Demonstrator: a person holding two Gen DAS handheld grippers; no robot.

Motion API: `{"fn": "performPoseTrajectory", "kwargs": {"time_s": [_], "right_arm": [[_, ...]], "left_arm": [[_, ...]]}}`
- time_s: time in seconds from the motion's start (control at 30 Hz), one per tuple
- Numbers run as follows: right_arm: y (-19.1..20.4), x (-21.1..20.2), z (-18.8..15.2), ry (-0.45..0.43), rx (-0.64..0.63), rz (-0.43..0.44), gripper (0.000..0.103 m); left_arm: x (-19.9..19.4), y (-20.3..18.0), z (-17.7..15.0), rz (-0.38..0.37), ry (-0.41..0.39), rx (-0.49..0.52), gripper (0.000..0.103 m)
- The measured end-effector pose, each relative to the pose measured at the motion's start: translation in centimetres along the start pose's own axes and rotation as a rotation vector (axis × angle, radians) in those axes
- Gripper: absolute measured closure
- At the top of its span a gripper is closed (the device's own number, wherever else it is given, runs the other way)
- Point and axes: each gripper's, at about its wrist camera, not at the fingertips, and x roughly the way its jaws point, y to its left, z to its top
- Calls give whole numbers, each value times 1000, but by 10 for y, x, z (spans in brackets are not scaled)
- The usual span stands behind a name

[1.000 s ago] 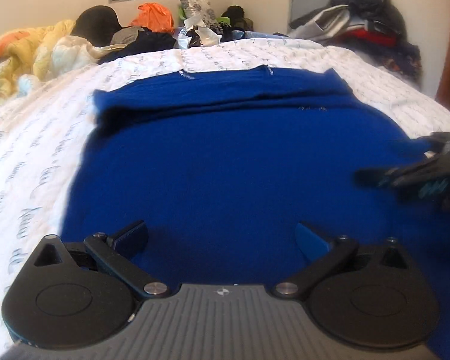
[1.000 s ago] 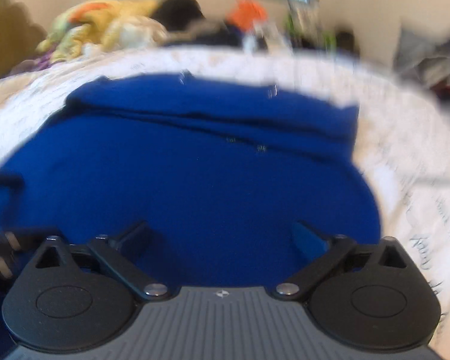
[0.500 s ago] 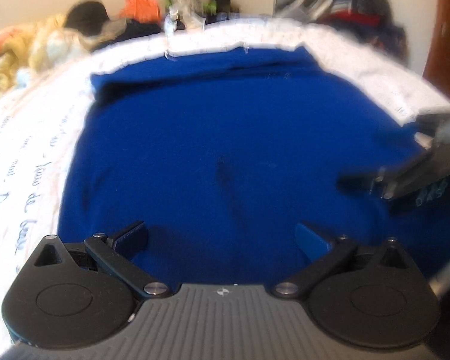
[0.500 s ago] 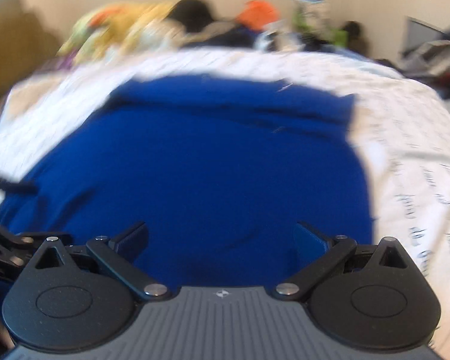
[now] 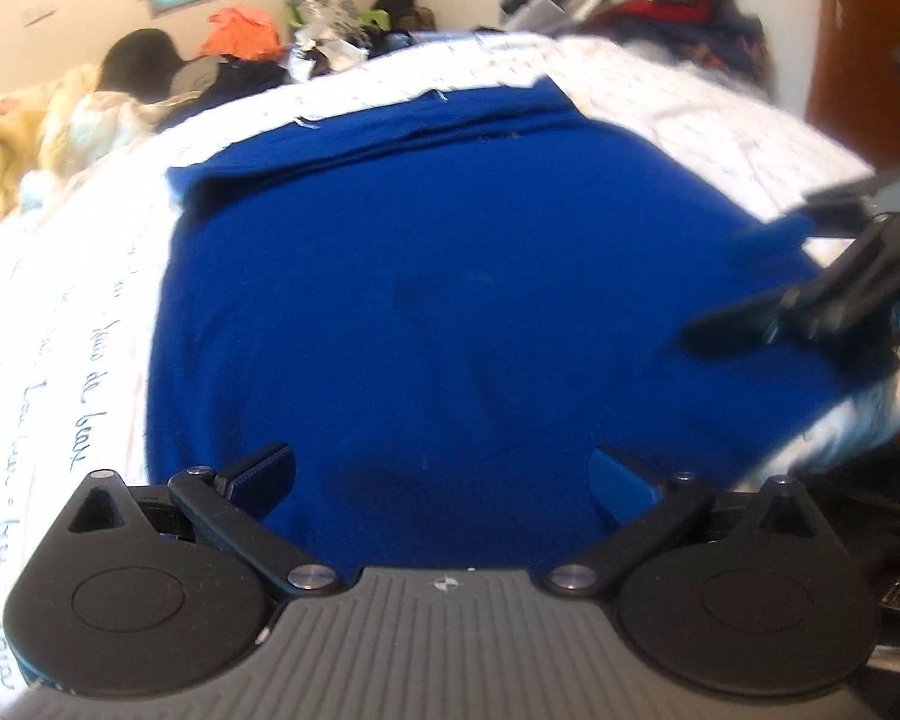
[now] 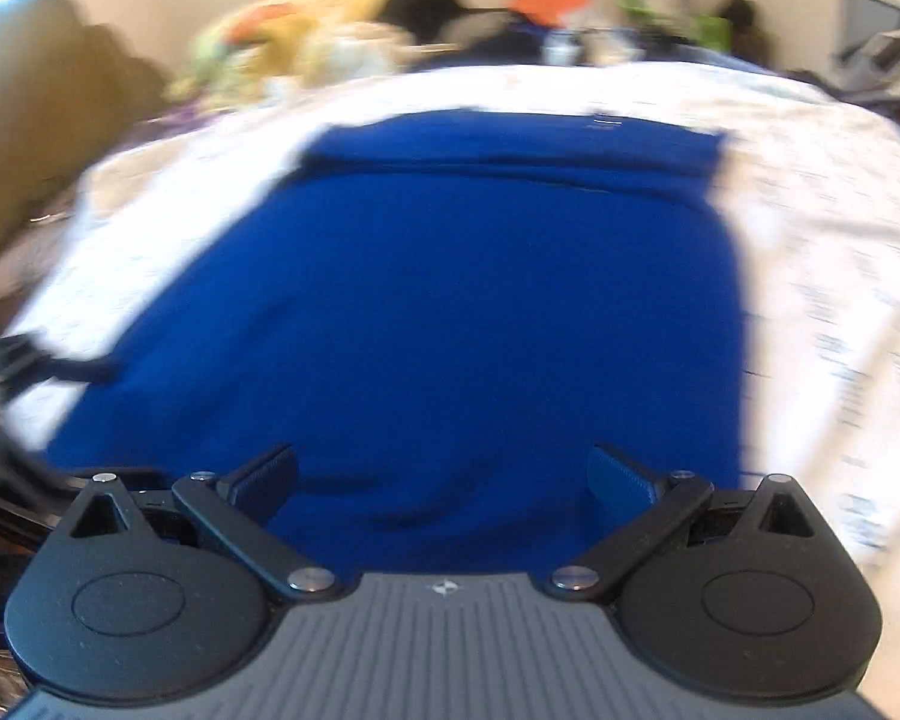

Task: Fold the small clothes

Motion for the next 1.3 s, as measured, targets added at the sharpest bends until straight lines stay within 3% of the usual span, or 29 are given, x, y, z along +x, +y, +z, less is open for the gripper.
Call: {"fn": "performPoseTrajectory", "kwargs": {"time_s": [0.1,0.17,0.27,0.37,0.4,0.47,0.57,0.67,0.77,0.9,1.0,1.07,1.13,1.23,1.3], "right_arm": [[13,17,-10,65,-77,-42,0],[13,10,-21,20,-139,-70,0],[4,-8,-35,22,-120,-75,0],[5,-17,-22,111,-123,-77,0],[-3,-21,-4,106,-130,-68,0],[-5,-28,26,-2,-167,-75,0],[-25,-9,85,-119,-159,-116,0],[-58,40,144,-133,-57,-145,0],[-93,89,186,-149,33,-175,0],[-129,136,222,-101,83,-208,0],[-162,169,206,37,64,-266,0],[-170,155,179,-46,-9,-204,0],[-181,139,156,-86,-13,-171,0],[-184,127,154,-43,-59,-148,0],[-184,125,174,-11,-42,-196,0]], "left_arm": [[4,8,-4,-20,37,-45,0],[4,14,-8,-34,57,-90,0],[-7,17,-16,-26,68,-115,0],[-18,33,-5,-65,42,-165,4],[-20,39,5,-70,5,-174,3],[-18,52,34,-37,-103,-181,0],[16,71,79,36,-208,-213,0],[67,86,126,77,-228,-227,0],[113,94,168,172,-244,-179,0],[170,126,206,125,-143,-213,1],[213,155,201,105,11,-249,0],[203,160,180,99,-80,-173,0],[197,170,173,84,-80,-170,0],[197,173,180,86,-49,-157,2],[186,165,190,91,-53,-155,8]]}}
